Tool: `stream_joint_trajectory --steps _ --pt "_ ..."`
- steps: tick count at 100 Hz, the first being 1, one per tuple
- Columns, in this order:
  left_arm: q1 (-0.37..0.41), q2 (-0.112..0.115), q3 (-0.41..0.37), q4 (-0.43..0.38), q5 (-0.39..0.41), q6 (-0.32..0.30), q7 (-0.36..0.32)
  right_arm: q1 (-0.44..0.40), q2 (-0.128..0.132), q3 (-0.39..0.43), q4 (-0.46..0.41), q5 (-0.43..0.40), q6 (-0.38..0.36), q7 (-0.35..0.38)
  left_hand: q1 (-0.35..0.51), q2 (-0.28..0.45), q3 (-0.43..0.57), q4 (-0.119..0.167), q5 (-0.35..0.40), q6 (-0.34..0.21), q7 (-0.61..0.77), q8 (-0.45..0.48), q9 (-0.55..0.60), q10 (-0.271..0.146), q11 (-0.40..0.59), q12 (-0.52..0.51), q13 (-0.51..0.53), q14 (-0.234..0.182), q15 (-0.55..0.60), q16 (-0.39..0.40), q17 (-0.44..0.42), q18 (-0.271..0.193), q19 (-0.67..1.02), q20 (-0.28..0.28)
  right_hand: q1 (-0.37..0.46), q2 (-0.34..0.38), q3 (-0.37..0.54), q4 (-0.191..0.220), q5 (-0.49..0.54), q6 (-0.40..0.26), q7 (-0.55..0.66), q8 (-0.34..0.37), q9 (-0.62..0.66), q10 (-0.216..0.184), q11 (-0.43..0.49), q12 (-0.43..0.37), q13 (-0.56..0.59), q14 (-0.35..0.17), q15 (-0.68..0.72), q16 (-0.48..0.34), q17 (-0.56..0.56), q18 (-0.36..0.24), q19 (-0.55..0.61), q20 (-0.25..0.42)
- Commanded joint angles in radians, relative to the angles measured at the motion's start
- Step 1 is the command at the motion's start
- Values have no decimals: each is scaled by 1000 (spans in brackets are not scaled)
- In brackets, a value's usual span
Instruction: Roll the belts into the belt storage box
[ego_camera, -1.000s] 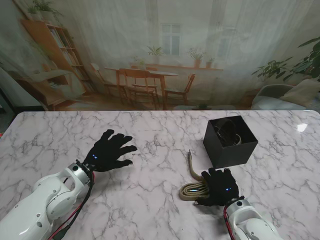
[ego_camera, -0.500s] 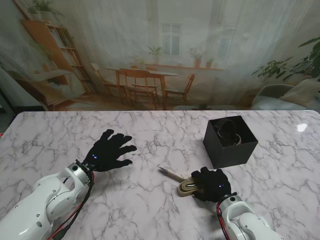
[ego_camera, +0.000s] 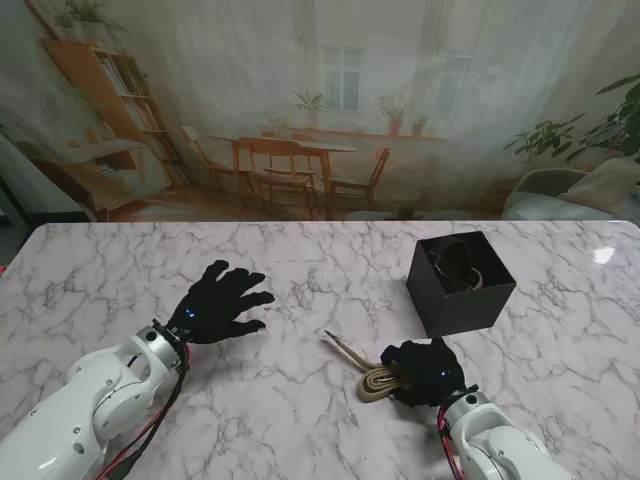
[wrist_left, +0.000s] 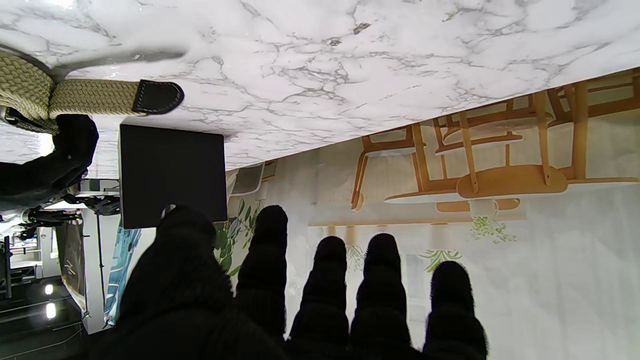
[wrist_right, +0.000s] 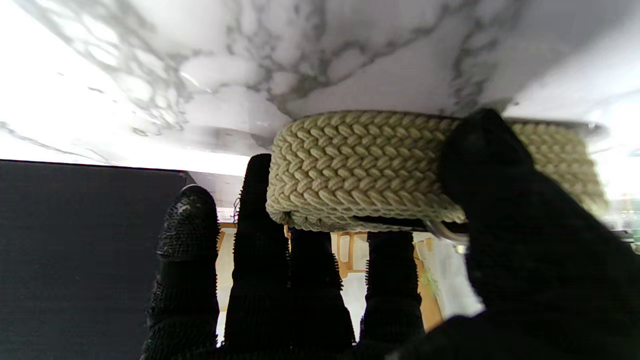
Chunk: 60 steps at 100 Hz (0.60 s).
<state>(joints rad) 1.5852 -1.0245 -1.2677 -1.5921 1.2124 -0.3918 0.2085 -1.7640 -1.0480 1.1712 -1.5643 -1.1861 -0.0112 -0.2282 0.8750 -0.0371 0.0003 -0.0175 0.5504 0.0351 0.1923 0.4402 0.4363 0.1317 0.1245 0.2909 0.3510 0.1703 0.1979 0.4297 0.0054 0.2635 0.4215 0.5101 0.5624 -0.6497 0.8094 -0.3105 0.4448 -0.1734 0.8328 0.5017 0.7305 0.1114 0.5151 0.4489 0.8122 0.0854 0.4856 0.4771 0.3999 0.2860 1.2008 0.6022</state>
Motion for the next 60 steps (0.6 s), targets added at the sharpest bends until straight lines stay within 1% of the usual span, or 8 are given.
stream_joint_trajectory --steps 1,7,19,30,36,49,56,60 --pt "-13 -3 14 10 -14 -3 -31 -7 4 0 -4 2 14 3 -13 54 -30 1 -27 8 -4 1 -30 6 -7 10 15 4 -17 13 2 24 -20 24 176 163 151 72 123 -264 144 53 71 -83 19 36 -3 -13 -21 -5 -23 39 -12 -10" --pt "-23 -3 26 16 -31 -5 -51 -8 2 3 -6 12 10 5 -16 49 -31 1 -28 8 -5 0 -32 7 -8 9 17 4 -17 13 7 23 -12 27 154 153 134 68 113 -246 131 25 87 -80 31 48 7 -11 -9 2 -22 38 -11 -7" --pt "-53 -4 65 31 -67 -12 -96 -4 2 2 -3 15 0 2 -28 38 -33 1 -36 9 -10 -2 -44 11 -20 1 21 9 -17 12 15 22 1 30 165 158 136 70 131 -241 134 2 155 -88 57 85 49 -19 17 16 -6 26 -1 0" --pt "-101 -4 130 51 -112 -16 -151 1 2 -1 0 14 -5 -2 -43 17 -28 3 -54 8 -23 -8 -78 35 -61 -39 23 14 -25 2 25 15 15 26 166 157 134 69 142 -239 135 -6 177 -90 60 103 60 -19 23 20 -1 24 1 1" --pt "-137 -4 177 69 -137 -14 -179 5 3 -3 0 13 -9 0 -49 5 -27 4 -85 11 -42 -17 -115 51 -89 -71 23 17 -27 -4 31 9 22 20 173 160 137 71 147 -238 136 -8 185 -92 57 108 65 -21 25 22 2 22 3 2" --pt "-235 -8 284 112 -210 -2 -237 12 5 -6 -1 9 -20 7 -59 -33 -23 7 -208 19 -124 -69 -213 85 -137 -151 14 31 -28 -20 40 -12 44 4 180 162 139 73 157 -240 136 -11 199 -98 47 116 74 -26 25 24 5 21 4 3" --pt "-294 -12 345 135 -277 8 -287 16 6 -9 -2 8 -25 11 -56 -51 -23 8 -250 30 -145 -82 -244 100 -145 -163 5 39 -29 -22 40 -21 49 2 178 161 135 72 159 -241 136 -12 216 -101 44 123 82 -26 25 25 7 21 5 3" --pt "-331 -16 384 157 -306 13 -298 18 6 -11 -2 8 -26 13 -52 -60 -19 10 -267 35 -158 -100 -256 106 -144 -182 6 38 -23 -23 42 -30 67 3 180 162 136 73 162 -241 137 -12 222 -105 42 126 86 -28 25 26 8 20 5 3"
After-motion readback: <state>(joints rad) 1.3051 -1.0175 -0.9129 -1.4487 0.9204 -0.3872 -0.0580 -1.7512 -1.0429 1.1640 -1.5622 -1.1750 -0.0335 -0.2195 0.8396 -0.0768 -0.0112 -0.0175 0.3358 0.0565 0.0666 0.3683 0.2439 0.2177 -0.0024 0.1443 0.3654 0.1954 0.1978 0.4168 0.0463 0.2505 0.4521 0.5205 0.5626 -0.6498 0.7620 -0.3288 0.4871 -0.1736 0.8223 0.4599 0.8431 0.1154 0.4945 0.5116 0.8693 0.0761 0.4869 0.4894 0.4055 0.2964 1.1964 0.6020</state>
